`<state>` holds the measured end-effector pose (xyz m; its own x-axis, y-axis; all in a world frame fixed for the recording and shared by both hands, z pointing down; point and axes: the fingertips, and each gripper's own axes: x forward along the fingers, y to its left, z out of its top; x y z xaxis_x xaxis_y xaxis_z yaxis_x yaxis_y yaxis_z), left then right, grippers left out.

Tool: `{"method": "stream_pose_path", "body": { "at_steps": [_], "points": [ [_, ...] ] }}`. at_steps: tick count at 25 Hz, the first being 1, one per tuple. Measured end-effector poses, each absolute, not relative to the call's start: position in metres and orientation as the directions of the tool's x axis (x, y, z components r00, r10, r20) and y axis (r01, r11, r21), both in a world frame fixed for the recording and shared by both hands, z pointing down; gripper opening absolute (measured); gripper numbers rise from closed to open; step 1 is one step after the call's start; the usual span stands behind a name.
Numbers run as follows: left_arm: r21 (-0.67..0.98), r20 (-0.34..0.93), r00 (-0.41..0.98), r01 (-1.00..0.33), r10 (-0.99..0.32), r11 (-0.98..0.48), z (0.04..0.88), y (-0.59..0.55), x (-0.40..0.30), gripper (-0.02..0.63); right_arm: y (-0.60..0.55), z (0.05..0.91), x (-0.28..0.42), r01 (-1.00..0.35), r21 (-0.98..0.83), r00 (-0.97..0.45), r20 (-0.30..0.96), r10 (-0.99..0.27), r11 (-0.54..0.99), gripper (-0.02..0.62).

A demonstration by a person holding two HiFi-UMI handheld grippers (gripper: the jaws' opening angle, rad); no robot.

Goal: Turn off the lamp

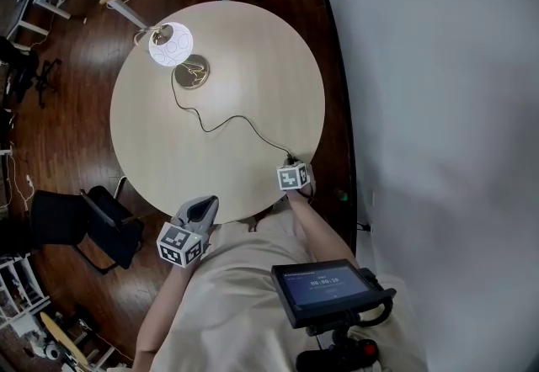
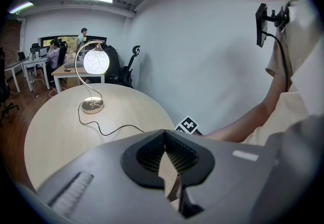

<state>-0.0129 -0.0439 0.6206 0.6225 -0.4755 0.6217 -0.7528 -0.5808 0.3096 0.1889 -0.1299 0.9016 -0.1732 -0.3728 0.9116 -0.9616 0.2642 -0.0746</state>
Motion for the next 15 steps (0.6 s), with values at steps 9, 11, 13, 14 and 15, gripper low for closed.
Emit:
{"method": "stream_pose_path", "body": {
  "at_steps": [9, 11, 13, 14, 15],
  "points": [
    [0.305, 0.621, 0.614, -0.761, -0.487, -0.572, 0.626, -0.044, -0.008, -0.014, -0.137, 0.907, 0.193, -0.959, -0.086, -0.188, 0.905, -0.38, 0.271, 0.064],
    [0.305, 0.62, 0.613, -0.763, -0.49, -0.569, 0.627, -0.044, -0.008, -0.014, -0.139, 0.907, 0.194, -0.96, -0.099, -0.196, 0.905, -0.378, 0.261, 0.064],
    [0.304, 0.62, 0.61, -0.766, -0.493, -0.566, 0.628, -0.044, -0.008, -0.014, -0.14, 0.908, 0.193, -0.96, -0.104, -0.2, 0.905, -0.377, 0.259, 0.064],
    [0.303, 0.621, 0.609, -0.767, -0.494, -0.565, 0.629, -0.045, -0.008, -0.014, -0.14, 0.909, 0.193, -0.96, -0.104, -0.2, 0.905, -0.376, 0.261, 0.064],
    [0.301, 0.621, 0.608, -0.768, -0.495, -0.565, 0.63, -0.045, -0.008, -0.014, -0.141, 0.911, 0.193, -0.959, -0.105, -0.201, 0.905, -0.374, 0.262, 0.066]
  ]
}}
